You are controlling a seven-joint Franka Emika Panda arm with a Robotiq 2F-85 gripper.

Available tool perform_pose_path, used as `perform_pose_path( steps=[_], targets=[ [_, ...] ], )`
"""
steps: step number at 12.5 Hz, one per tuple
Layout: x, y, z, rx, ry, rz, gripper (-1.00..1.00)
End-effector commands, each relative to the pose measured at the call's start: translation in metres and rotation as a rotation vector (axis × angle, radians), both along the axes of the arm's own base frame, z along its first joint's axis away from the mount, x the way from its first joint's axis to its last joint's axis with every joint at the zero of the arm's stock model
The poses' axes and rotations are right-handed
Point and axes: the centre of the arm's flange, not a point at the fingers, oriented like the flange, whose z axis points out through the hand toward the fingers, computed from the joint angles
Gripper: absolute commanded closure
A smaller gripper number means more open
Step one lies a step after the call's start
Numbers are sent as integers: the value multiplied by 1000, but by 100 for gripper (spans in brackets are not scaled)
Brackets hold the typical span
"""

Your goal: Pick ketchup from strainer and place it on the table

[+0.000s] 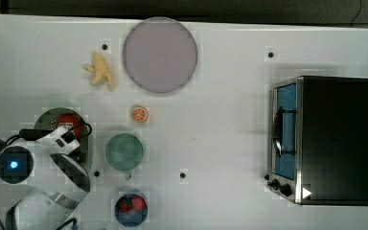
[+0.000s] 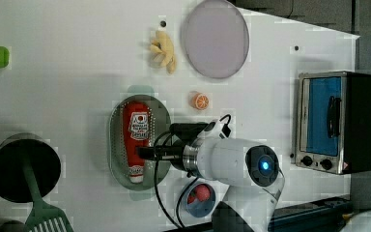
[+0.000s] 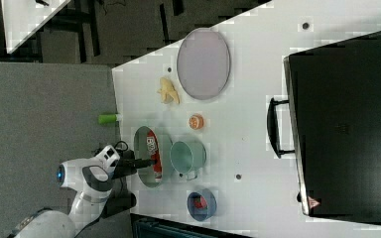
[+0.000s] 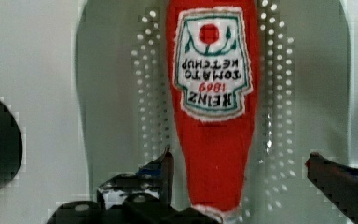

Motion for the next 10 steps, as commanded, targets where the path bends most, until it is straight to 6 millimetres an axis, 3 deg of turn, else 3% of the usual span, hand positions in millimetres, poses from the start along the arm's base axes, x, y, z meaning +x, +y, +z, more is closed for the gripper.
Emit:
perform_pose_path(
  steps=[1, 5, 6, 9, 10],
  targets=[
    [6, 9, -10, 35, -13, -70, -100],
    [18, 11, -39, 15, -11, -76, -100],
    [20, 12, -46, 14, -1, -84, -91],
    [22, 20, -53, 23, 2, -81, -19],
    [22, 20, -53, 17, 3, -81, -16]
  ],
)
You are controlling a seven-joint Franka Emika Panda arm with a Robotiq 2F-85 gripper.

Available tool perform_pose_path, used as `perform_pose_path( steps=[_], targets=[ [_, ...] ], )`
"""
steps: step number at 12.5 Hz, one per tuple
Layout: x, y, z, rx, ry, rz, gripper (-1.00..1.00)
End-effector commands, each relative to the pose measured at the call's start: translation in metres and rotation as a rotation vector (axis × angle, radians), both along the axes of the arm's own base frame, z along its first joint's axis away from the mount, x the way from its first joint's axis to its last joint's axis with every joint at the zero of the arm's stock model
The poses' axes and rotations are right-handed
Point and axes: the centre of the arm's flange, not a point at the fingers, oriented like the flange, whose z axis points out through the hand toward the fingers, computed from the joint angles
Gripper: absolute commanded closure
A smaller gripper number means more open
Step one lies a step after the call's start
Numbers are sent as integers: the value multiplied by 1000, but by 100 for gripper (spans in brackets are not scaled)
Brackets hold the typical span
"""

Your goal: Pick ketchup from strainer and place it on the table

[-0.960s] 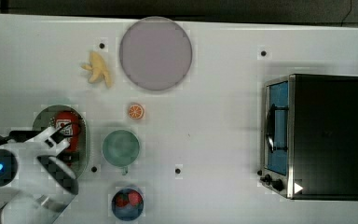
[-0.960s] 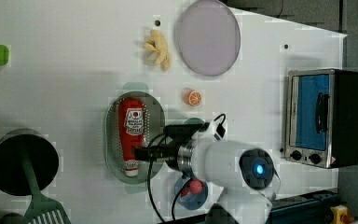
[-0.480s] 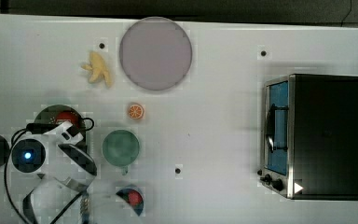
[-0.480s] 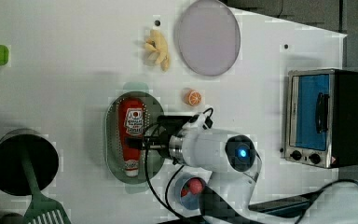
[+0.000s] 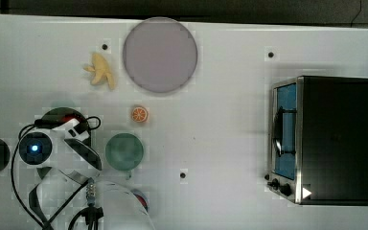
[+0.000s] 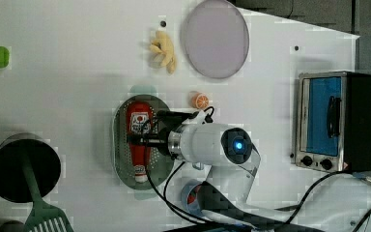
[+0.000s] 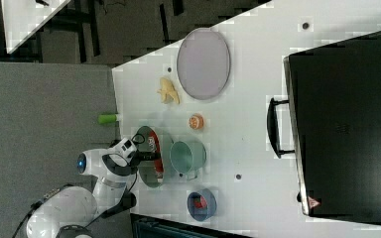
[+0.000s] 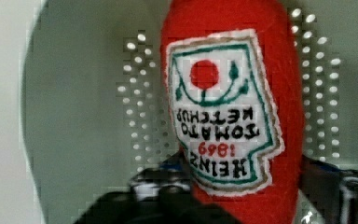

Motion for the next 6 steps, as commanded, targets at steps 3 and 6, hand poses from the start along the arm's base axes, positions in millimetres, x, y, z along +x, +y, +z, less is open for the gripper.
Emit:
perform_pose_path(
  steps=[3, 6],
  targets=[
    [1, 16, 27, -18, -36, -35, -16],
    [1, 19, 71, -81, -46, -52, -16]
  ],
)
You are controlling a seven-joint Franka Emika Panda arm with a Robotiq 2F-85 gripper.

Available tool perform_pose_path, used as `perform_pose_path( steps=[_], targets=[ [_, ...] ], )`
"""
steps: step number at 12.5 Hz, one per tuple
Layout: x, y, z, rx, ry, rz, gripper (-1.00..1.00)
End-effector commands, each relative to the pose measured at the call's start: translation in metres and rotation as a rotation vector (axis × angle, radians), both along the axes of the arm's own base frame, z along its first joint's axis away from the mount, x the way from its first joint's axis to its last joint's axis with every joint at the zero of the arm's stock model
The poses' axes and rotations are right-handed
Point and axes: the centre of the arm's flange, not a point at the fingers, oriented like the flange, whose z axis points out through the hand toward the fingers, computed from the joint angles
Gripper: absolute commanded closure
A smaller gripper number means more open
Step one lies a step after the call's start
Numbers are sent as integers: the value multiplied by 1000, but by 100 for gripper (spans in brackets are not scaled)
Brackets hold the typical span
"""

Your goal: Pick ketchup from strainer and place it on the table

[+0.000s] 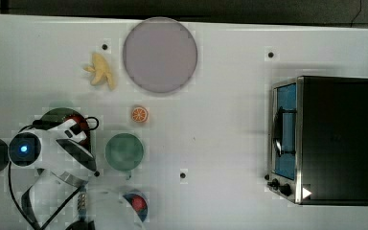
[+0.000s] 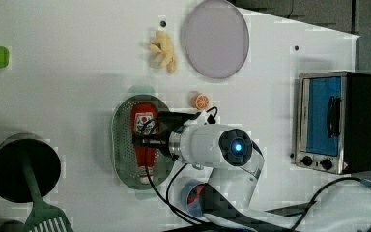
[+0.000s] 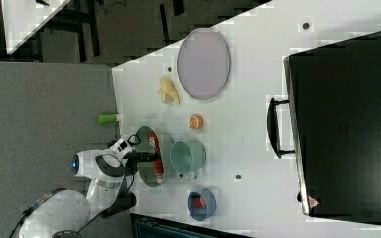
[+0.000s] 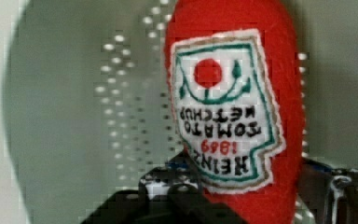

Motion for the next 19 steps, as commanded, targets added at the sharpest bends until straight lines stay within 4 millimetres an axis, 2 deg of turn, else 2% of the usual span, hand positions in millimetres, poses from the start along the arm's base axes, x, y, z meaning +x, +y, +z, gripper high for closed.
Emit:
perform_pose_path(
  steps=[1, 3, 6, 8, 10, 12, 13, 16, 19],
  targets=[
    [6, 21, 78, 11, -57, -90, -16],
    [17, 21, 128, 30, -68, -172, -16],
    [47, 0, 195, -4, -47, -236, -16],
    [74, -27, 230, -30, 8, -270, -16],
    [105, -69, 256, -55, 32, -270, -16],
    [135, -122, 270, -65, 31, -245, -16],
    [148, -151, 271, -65, 23, -213, -16],
    [174, -240, 261, -81, 8, -102, -16],
    [186, -323, 248, -98, -8, -95, -16]
  ],
)
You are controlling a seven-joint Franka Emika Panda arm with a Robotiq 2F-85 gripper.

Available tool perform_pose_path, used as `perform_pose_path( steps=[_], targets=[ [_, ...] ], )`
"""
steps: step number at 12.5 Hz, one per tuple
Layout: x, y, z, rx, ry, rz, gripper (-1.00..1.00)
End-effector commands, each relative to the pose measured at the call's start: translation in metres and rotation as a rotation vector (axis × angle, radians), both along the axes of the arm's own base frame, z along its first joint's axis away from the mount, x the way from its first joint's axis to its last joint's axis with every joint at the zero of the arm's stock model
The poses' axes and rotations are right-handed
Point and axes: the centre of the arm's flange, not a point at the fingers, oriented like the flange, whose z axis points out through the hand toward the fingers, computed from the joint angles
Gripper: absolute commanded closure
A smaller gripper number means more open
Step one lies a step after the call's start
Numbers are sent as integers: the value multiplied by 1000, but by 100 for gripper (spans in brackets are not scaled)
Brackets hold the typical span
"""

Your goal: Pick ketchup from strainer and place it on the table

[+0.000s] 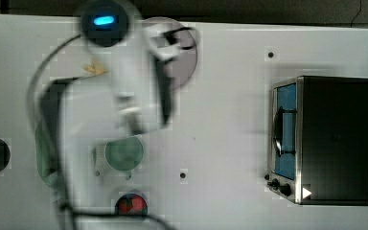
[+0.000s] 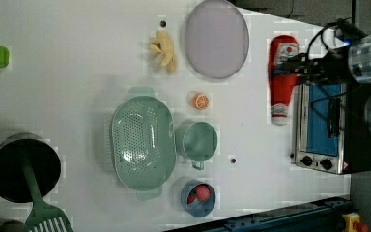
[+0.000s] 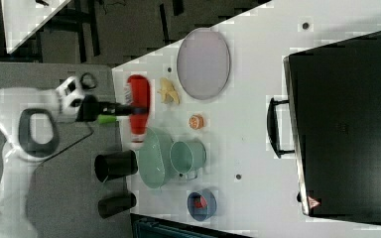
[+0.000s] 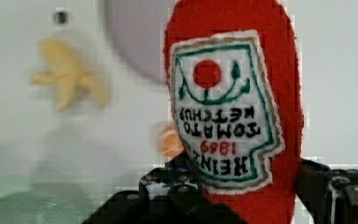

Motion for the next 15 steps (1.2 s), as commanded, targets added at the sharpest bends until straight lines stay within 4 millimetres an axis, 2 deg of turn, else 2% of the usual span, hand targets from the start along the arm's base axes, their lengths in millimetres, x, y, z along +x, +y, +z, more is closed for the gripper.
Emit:
perform_pose_path(
  steps=[1, 3, 6, 11, 13, 15],
  targets=[
    [10, -89, -13, -7, -23, 66, -16],
    [6, -118, -34, -17, -37, 24, -16],
    [-9, -137, -78, -20, -63, -6, -16],
    [-57, -134, -159, -6, -22, -6, -16],
    [-70, -131, -187, 4, -2, -5, -16],
    [-73, -129, -214, 18, 13, -5, -16]
  ],
)
